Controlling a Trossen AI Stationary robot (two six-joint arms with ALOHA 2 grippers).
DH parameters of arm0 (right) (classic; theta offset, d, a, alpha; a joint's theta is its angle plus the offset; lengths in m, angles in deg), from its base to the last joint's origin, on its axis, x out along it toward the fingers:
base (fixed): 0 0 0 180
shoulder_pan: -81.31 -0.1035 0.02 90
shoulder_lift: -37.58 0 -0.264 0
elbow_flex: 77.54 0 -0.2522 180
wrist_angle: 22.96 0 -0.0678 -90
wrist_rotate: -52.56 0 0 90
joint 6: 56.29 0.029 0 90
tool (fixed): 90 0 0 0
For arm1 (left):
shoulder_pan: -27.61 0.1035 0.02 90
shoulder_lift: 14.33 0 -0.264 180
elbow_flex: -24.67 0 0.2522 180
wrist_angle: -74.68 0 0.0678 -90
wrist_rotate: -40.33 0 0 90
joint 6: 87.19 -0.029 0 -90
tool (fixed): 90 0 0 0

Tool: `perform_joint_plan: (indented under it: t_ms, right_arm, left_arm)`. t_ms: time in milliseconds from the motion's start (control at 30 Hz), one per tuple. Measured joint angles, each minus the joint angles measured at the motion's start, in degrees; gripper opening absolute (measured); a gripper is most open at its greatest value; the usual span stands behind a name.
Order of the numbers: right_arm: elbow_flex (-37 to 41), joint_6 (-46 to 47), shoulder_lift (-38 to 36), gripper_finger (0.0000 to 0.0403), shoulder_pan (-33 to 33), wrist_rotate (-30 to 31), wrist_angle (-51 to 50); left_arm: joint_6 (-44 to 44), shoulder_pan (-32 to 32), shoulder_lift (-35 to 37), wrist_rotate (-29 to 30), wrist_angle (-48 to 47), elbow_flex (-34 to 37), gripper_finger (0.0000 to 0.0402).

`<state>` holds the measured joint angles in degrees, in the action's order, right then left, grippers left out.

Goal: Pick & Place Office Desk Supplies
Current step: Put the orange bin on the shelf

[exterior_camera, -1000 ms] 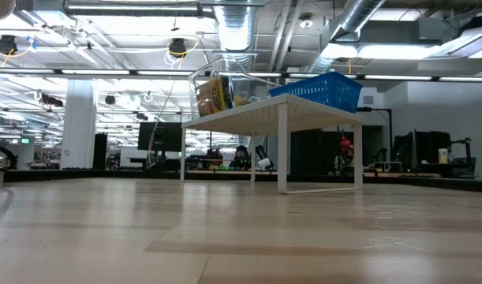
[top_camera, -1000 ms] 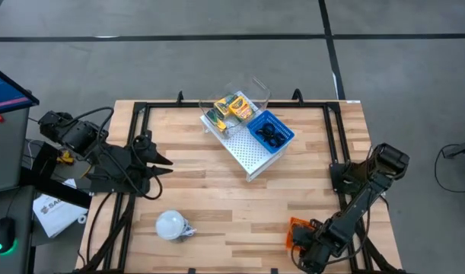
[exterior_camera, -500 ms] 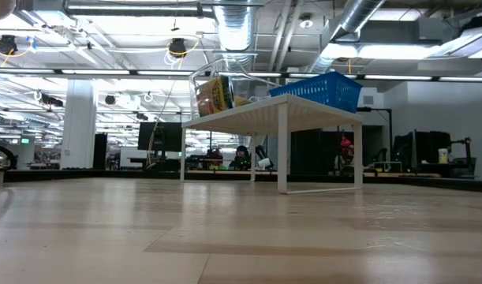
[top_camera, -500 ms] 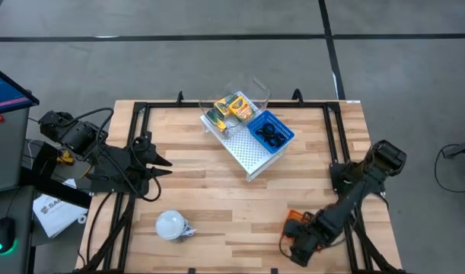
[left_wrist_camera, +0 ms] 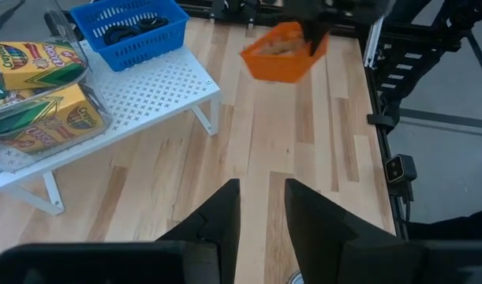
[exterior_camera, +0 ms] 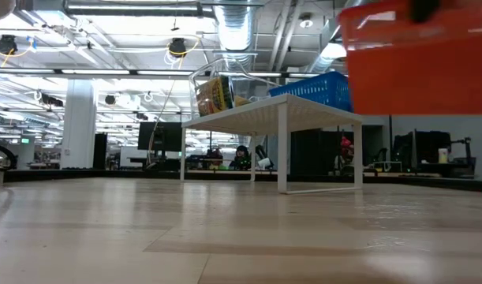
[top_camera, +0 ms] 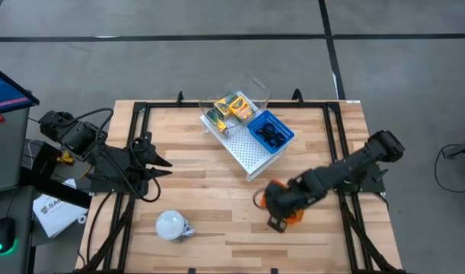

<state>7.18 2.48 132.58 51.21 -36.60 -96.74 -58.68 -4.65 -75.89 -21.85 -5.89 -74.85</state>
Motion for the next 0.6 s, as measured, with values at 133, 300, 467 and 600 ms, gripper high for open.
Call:
perform_joint_plan:
  t_ms: [133, 300, 467, 600]
  right_arm:
    - [-4.2, -2.3, 0.0, 0.0001, 4.9, 0.7, -2.4]
    - [-8.9, -5.9, 0.1, 0.0001, 10.5, 1.5, -2.6]
    - [-12.0, -9.1, 0.8, 0.0001, 15.5, 1.6, -4.0]
    - [-14.2, -11.6, 2.3, 0.0, 18.8, 1.1, -5.8]
  left_arm:
    - [0.0, 0.0, 0.0, 0.0, 0.0, 0.0, 0.0092]
    - [-0.1, 0.0, 0.0, 0.0, 0.0, 0.0, 0.0092]
    - [-0.6, 0.0, 0.0, 0.0, 0.0, 0.0, 0.0092]
    - [-1.1, 0.0, 0.0, 0.2, 0.0, 0.0, 0.0092]
